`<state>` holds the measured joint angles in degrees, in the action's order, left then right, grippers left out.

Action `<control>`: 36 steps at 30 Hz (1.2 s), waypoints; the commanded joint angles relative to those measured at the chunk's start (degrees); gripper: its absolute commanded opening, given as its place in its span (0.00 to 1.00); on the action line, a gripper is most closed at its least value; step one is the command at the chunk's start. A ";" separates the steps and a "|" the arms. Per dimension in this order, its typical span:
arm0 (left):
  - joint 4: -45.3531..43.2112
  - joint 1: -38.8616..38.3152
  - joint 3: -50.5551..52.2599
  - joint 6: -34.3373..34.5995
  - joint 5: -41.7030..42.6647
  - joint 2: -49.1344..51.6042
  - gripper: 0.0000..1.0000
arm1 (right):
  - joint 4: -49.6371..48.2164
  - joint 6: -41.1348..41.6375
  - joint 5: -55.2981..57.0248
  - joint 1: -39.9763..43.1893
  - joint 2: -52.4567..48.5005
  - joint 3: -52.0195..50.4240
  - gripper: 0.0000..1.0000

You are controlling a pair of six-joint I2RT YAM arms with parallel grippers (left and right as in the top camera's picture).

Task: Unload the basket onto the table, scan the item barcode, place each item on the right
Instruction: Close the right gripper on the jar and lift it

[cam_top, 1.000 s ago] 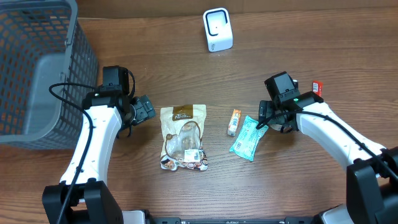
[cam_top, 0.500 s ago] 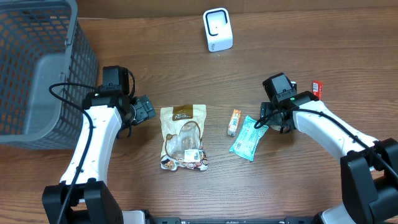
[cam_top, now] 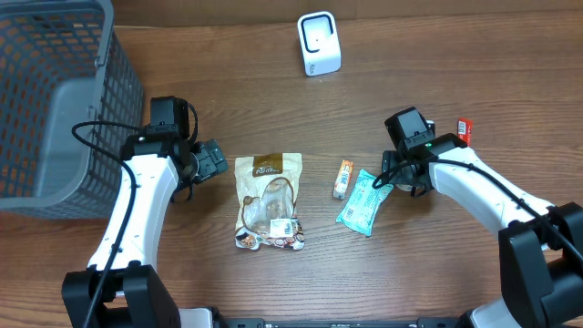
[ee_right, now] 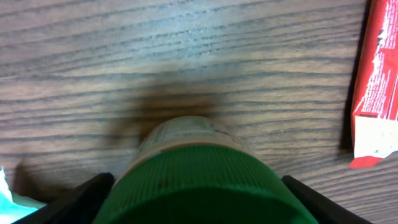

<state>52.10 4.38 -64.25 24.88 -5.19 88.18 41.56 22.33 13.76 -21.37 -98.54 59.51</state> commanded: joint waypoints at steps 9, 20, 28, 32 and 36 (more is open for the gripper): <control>-0.04 0.11 -0.83 -0.66 -0.59 -0.13 1.00 | -1.03 0.20 0.15 0.24 -0.02 -1.99 0.84; -0.04 0.11 -0.83 -0.66 -0.59 -0.13 1.00 | -1.44 0.15 0.33 0.24 0.00 -1.46 0.79; -0.07 0.11 -0.83 -0.66 -0.59 -0.13 1.00 | 0.61 0.17 -4.09 0.81 0.37 1.36 0.85; -0.04 0.11 -0.83 -0.66 -0.59 -0.13 1.00 | 7.96 0.13 -8.50 2.75 1.18 9.35 0.88; -0.04 0.11 -0.83 -0.66 -0.59 -0.13 1.00 | 17.88 0.15 -9.62 4.79 1.18 18.36 0.94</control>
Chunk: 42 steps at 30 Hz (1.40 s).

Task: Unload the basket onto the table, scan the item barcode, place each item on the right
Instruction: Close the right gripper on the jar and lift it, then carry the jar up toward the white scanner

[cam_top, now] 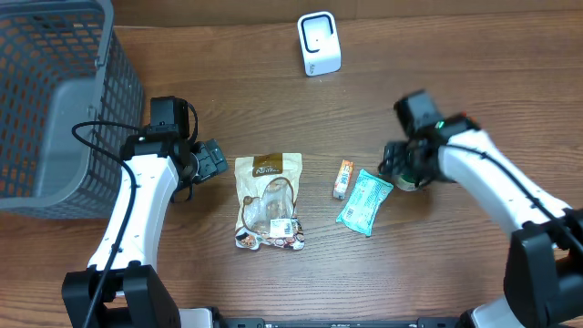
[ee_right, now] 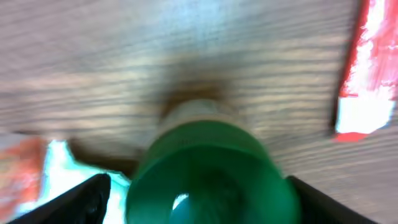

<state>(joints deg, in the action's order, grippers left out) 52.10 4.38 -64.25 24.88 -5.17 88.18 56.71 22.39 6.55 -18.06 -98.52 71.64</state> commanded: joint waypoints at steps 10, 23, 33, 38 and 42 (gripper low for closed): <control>-0.04 0.11 -0.83 -0.66 -0.61 -0.13 1.00 | 10.08 -0.13 -3.06 3.58 -1.46 10.45 1.00; -0.04 0.11 -0.83 -0.66 -0.61 -0.13 1.00 | 10.99 -0.11 -5.16 2.78 -8.00 9.20 0.99; -0.04 0.11 -0.83 -0.66 -0.61 -0.13 1.00 | 2.82 -0.13 -5.16 2.71 -8.00 2.10 0.95; -0.04 0.11 -0.83 -0.66 -0.61 -0.13 1.00 | -1.27 -0.13 -4.31 2.75 -8.00 -0.87 0.92; -0.07 0.11 -0.83 -0.66 -0.61 -0.13 1.00 | -2.97 -0.13 -4.28 2.75 -8.00 -1.88 0.91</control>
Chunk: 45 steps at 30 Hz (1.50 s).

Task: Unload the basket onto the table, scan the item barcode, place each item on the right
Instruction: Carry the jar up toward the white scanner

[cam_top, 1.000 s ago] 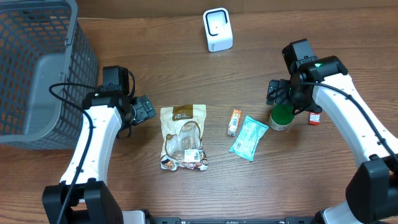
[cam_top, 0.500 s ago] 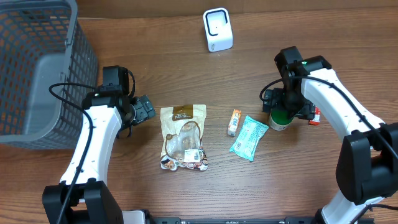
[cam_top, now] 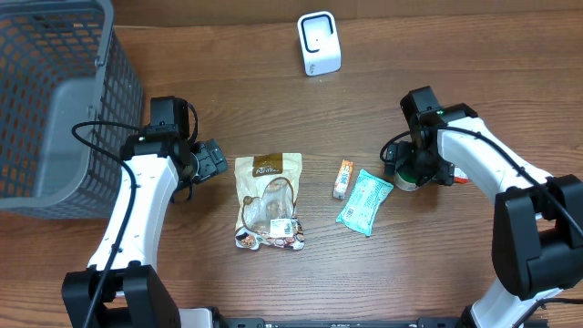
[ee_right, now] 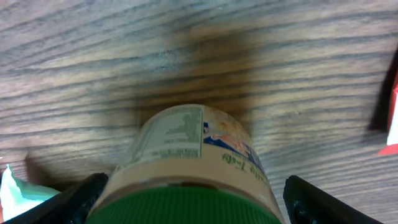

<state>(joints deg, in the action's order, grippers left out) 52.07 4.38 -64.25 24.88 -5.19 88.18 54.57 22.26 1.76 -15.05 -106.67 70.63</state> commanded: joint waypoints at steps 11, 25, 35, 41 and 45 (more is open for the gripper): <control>-0.02 0.11 -0.83 -0.66 -0.59 -0.13 1.00 | -4.26 0.00 1.57 -0.26 0.15 -3.52 0.89; -0.02 0.11 -0.83 -0.66 -0.59 -0.13 1.00 | -4.42 0.02 1.57 -0.26 0.15 -3.50 0.56; -0.02 0.11 -0.83 -0.66 -0.59 -0.13 1.00 | -1.09 0.00 1.55 -0.26 1.51 1.42 0.49; -0.02 0.11 -0.83 -0.66 -0.59 -0.13 1.00 | 9.18 -0.02 1.53 -0.26 1.90 13.40 0.48; -0.02 0.11 -0.83 -0.66 -0.59 -0.13 1.00 | 16.06 -1.62 1.25 -0.28 1.90 22.10 0.46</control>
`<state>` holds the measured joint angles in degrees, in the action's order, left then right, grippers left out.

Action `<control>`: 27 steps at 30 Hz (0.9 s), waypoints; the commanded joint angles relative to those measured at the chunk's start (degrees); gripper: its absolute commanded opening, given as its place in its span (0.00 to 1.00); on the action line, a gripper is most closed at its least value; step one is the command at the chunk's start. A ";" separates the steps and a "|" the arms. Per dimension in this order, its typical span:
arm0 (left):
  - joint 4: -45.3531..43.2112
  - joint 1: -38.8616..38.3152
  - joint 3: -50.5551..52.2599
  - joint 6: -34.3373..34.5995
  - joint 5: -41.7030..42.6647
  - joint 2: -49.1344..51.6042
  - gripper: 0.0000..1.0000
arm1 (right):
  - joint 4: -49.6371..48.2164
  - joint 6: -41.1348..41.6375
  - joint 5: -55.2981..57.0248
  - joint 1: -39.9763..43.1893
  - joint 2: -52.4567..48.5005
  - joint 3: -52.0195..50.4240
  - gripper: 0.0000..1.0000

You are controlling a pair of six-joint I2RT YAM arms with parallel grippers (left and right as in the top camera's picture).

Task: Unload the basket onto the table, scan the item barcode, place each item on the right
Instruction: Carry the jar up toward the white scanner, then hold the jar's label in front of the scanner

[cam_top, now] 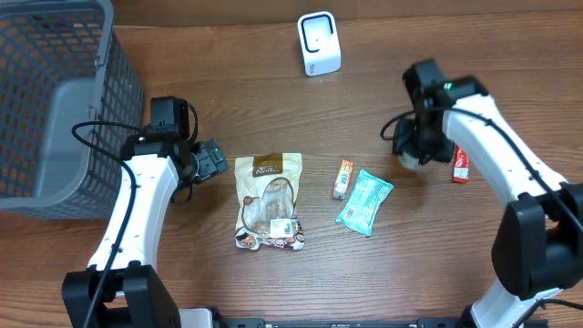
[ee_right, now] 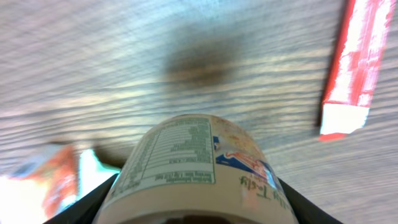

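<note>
A tan jar (ee_right: 199, 168) with a printed nutrition label fills the lower right wrist view. My right gripper (ee_right: 196, 214) is shut on it, one black finger on each side. The jar's dark shadow lies on the wood well beyond it, so the jar hangs off the table. Overhead, the right gripper (cam_top: 417, 144) holds the jar (cam_top: 411, 158) right of the table's middle. The white scanner (cam_top: 319, 43) stands at the back centre, apart from the jar. My left gripper (cam_top: 211, 160) rests at the left by the snack bag; its jaws are too small to read.
A red packet (cam_top: 460, 164) lies just right of the jar, also seen as the red packet (ee_right: 354, 68). A teal packet (cam_top: 365, 201), a small orange packet (cam_top: 342, 179) and a brown snack bag (cam_top: 268, 200) lie mid-table. A grey basket (cam_top: 55, 100) stands at the far left.
My right gripper has moved toward the back of the table with the jar, which is now off the wood. The red packet shows fully beside it. The left arm is unchanged.
The right gripper was around the green-lidded jar standing by the teal packet. It stayed on the jar there through the two later moments, with the label coming into view. Now the jar is held above the table, further back.
</note>
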<state>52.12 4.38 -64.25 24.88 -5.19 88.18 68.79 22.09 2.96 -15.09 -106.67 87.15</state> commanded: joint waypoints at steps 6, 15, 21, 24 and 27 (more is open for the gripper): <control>-0.07 0.11 -0.83 -0.66 -0.59 -0.13 1.00 | 7.17 -6.10 -7.13 -0.37 1.90 17.20 0.32; -0.07 0.11 -0.83 -0.66 -0.59 -0.13 1.00 | 5.03 -8.68 -9.31 -0.61 1.88 31.10 0.29; -0.07 0.11 -0.83 -0.66 -0.59 -0.13 1.00 | -3.41 -8.68 -10.56 -0.72 -0.61 30.82 0.27; -0.07 0.11 -0.83 -0.66 -0.59 -0.13 1.00 | -8.02 -8.66 -10.60 -0.72 -2.89 30.56 0.26; -0.07 0.11 -0.83 -0.66 -0.59 -0.13 1.00 | -12.61 -8.66 -10.58 -0.70 -6.01 30.56 0.23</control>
<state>52.10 4.38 -64.25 24.88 -5.19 88.18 58.57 13.85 -7.14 -15.53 -109.58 116.68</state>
